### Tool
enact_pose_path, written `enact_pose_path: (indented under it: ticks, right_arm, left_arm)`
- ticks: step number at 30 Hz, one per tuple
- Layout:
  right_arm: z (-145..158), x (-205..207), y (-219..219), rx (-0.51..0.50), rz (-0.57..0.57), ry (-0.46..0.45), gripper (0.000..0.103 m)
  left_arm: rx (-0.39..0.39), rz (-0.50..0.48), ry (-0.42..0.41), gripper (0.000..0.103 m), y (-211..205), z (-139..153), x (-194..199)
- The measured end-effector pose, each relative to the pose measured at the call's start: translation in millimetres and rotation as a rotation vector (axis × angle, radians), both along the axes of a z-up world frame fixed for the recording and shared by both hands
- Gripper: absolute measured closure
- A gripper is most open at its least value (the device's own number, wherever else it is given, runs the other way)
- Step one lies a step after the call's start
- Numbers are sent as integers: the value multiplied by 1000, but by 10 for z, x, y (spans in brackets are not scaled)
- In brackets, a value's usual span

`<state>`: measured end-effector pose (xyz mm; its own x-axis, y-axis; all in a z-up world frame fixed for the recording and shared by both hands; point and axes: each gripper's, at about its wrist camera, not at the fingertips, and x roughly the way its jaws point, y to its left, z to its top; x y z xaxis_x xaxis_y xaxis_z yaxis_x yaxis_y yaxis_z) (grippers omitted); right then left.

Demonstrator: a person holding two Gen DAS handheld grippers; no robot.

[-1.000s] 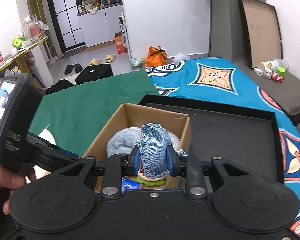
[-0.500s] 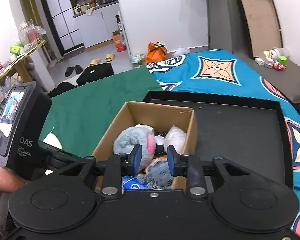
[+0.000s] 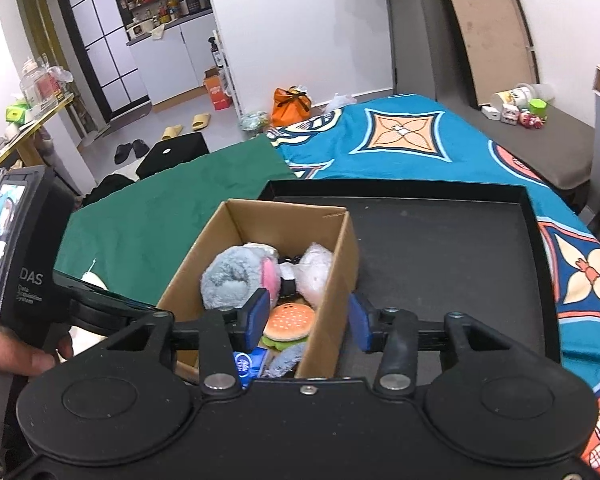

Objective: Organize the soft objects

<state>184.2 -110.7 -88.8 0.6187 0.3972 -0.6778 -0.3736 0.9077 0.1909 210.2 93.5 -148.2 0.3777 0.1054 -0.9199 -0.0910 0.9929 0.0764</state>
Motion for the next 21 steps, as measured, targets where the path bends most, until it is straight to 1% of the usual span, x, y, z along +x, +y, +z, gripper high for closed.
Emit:
enact_pose_path:
  ticks: [4, 8, 10, 12, 14, 15, 16, 18, 20, 21]
  right_arm:
    - [13, -8, -108, 14, -20, -4, 50]
    - [11, -29, -220, 34, -39, -4, 41]
    - [10, -36, -273, 41, -43, 1, 38]
    - [8, -47, -323, 43, -45, 3, 34]
    - [11, -52, -380, 52, -48, 6, 27]
    - [10, -51, -412, 59, -48, 11, 21]
    - [8, -57, -448, 67, -50, 16, 16]
    - [5, -66, -518, 79, -62, 25, 11]
    - [-2, -84, -581, 86, -71, 34, 7]
    - [-2, -89, -612, 90, -74, 38, 4]
  left_arm:
    - [21, 0, -2, 92, -44, 61, -29]
    - [26, 14, -10, 84, -75, 122, -61]
    - [43, 31, -24, 75, -95, 170, -91]
    - [57, 37, -45, 57, -132, 234, -122]
    - [70, 38, -73, 45, -177, 308, -156]
    - [75, 38, -88, 39, -198, 343, -174]
    - [78, 38, -101, 37, -220, 383, -196]
    - [71, 37, -120, 32, -250, 454, -231]
    - [63, 32, -148, 31, -287, 533, -278]
    - [62, 29, -157, 27, -308, 562, -297]
